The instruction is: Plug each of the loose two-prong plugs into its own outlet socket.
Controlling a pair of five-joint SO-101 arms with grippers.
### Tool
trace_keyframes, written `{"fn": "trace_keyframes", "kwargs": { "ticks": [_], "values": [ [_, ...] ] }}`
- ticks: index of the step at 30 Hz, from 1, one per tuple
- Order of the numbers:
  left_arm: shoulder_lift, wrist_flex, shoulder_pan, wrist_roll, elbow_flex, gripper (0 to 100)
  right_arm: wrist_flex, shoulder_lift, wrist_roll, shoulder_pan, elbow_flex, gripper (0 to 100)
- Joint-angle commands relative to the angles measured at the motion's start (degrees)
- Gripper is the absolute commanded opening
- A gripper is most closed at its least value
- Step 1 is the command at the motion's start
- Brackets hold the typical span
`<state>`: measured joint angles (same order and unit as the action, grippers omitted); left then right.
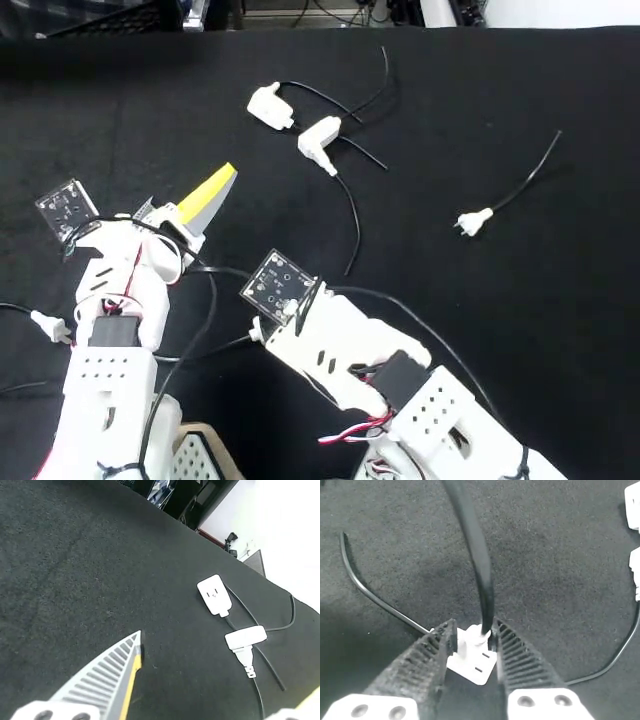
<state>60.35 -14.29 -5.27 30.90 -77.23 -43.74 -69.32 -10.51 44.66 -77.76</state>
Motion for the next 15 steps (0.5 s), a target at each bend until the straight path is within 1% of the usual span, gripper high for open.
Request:
{"fn": "trace_keyframes", "kwargs": {
  "ticks": [1, 8, 12, 15],
  "values": [
    [-0.2, 1.5, -0.4, 0.5, 3.9, 52, 0.2, -0.5, -0.3, 0.6, 1.5, 11.6],
    [-0.2, 1.5, -0.4, 0.4, 3.9, 52, 0.0, -0.4, -0.4, 0.6, 1.5, 11.6],
    [-0.4, 5.2, -0.4, 0.1, 3.4, 52, 0.3, -0.7, -0.6, 0.6, 0.4, 11.5],
    [-0.3, 5.3, -0.4, 0.0, 3.4, 52, 0.3, -0.7, -0.7, 0.6, 0.4, 11.3]
  ]
}}
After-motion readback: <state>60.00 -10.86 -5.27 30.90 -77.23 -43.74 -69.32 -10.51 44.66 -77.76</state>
